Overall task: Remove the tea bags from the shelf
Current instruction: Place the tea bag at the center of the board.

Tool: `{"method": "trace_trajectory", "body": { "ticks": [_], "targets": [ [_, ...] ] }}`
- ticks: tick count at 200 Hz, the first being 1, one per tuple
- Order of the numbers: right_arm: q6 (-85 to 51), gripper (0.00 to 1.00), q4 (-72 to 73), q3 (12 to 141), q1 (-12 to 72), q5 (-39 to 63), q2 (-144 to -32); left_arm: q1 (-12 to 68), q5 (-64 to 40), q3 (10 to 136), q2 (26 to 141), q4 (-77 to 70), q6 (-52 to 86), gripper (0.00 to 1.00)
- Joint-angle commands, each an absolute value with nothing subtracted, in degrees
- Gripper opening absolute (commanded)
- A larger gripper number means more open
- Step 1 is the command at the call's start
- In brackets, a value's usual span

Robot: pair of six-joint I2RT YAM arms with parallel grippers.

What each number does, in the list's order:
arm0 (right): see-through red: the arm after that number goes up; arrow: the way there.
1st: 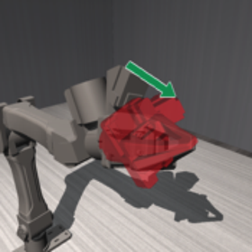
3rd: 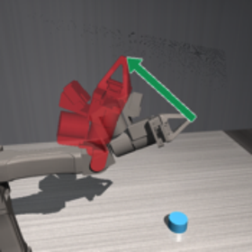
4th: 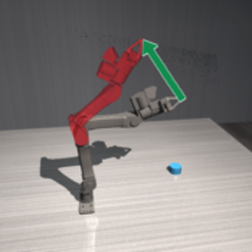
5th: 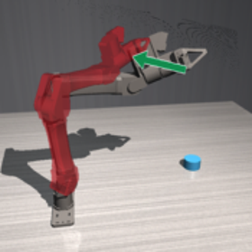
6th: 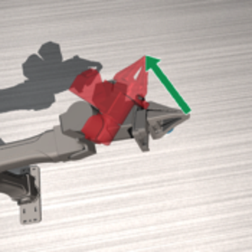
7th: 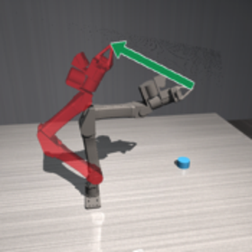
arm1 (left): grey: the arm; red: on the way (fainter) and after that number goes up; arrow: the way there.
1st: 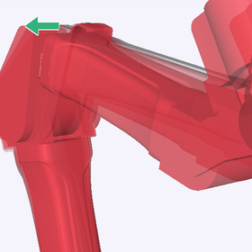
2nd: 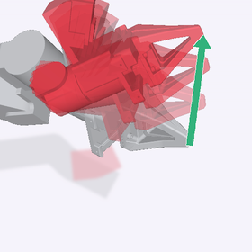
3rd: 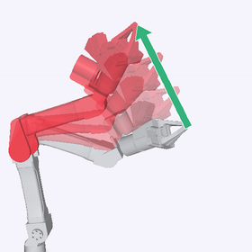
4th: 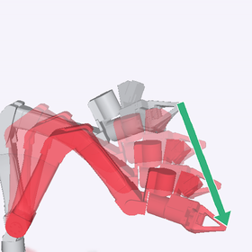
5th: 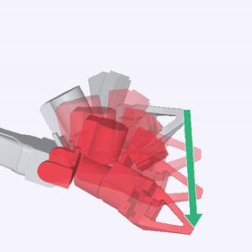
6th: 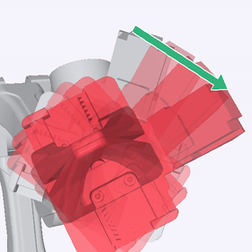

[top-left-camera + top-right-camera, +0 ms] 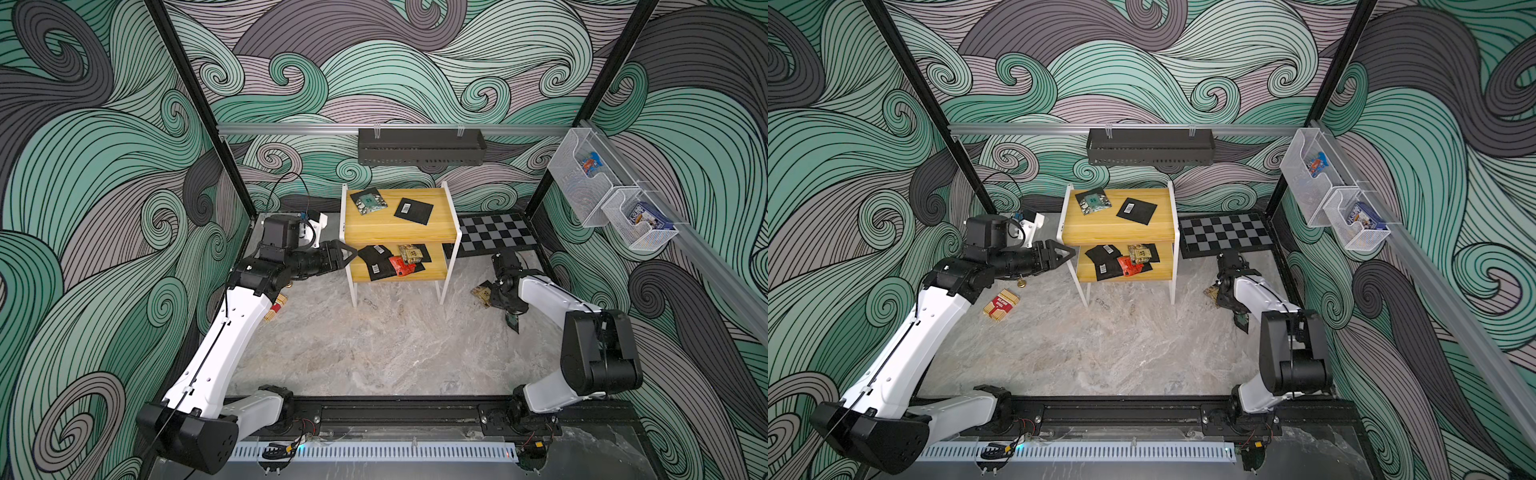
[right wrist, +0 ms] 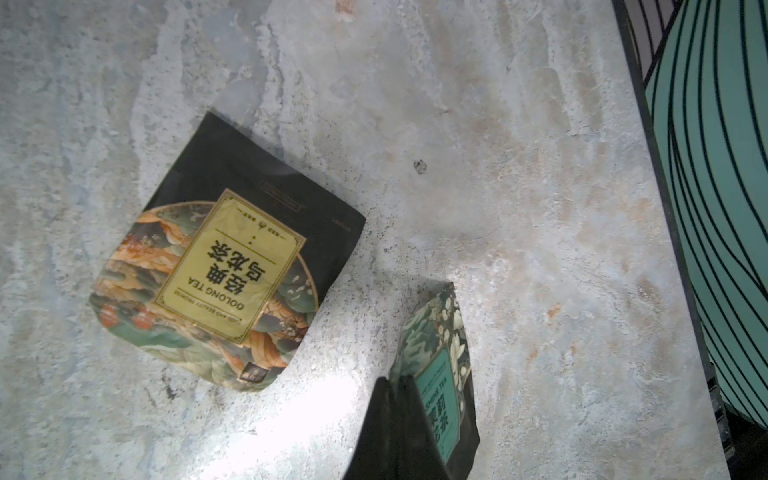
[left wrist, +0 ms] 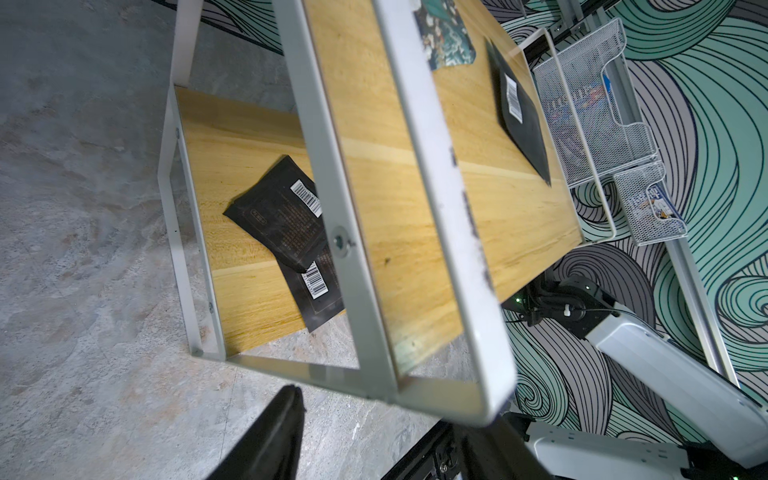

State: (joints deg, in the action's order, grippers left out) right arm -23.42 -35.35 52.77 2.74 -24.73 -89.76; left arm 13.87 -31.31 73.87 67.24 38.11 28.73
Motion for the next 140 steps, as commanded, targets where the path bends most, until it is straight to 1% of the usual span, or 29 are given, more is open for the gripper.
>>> {"method": "trace_trajectory", "body": {
  "ticks": [1, 29, 42, 60, 68, 77, 98, 122, 130, 140],
  "targets": [
    [-24.8, 0.0, -34.9, 54.7, 3.4, -23.2, -91.0, 14.1, -31.8, 73.9, 66.8, 37.5, 27.7, 0.61],
    [-25.5, 0.0, -34.9, 55.6, 3.8, -22.6, -92.0, 14.1, -31.7, 74.1, 66.7, 37.5, 27.6, 0.61],
    [-25.7, 0.02, -35.0, 55.8, 3.9, -22.4, -92.4, 14.1, -31.6, 74.3, 66.8, 37.6, 27.5, 0.61],
    [-26.0, 0.08, -34.9, 56.0, 3.9, -22.1, -93.0, 14.2, -31.7, 74.2, 66.8, 37.7, 27.6, 0.61],
    [-26.1, 0.12, -34.9, 56.0, 3.9, -22.0, -93.1, 14.1, -31.6, 74.3, 66.8, 37.7, 27.5, 0.61],
    [-26.3, 0.2, -34.9, 56.0, 3.9, -21.8, -93.2, 14.2, -31.6, 74.2, 66.8, 37.7, 27.5, 0.61],
    [-26.1, 0.26, -35.0, 56.2, 4.0, -20.6, -92.4, 14.1, -31.6, 74.3, 67.0, 37.7, 27.6, 0.61],
    [-25.6, 0.27, -35.0, 56.7, 4.0, -20.0, -90.7, 14.2, -31.6, 74.7, 67.1, 37.9, 27.3, 0.61],
    [-25.3, 0.31, -35.0, 57.0, 4.0, -19.6, -90.0, 14.1, -31.4, 74.9, 67.1, 38.0, 27.1, 0.61],
    [-24.9, 0.33, -35.1, 57.3, 4.0, -19.3, -89.4, 14.1, -31.3, 75.1, 67.2, 37.9, 27.0, 0.61]
  ]
}}
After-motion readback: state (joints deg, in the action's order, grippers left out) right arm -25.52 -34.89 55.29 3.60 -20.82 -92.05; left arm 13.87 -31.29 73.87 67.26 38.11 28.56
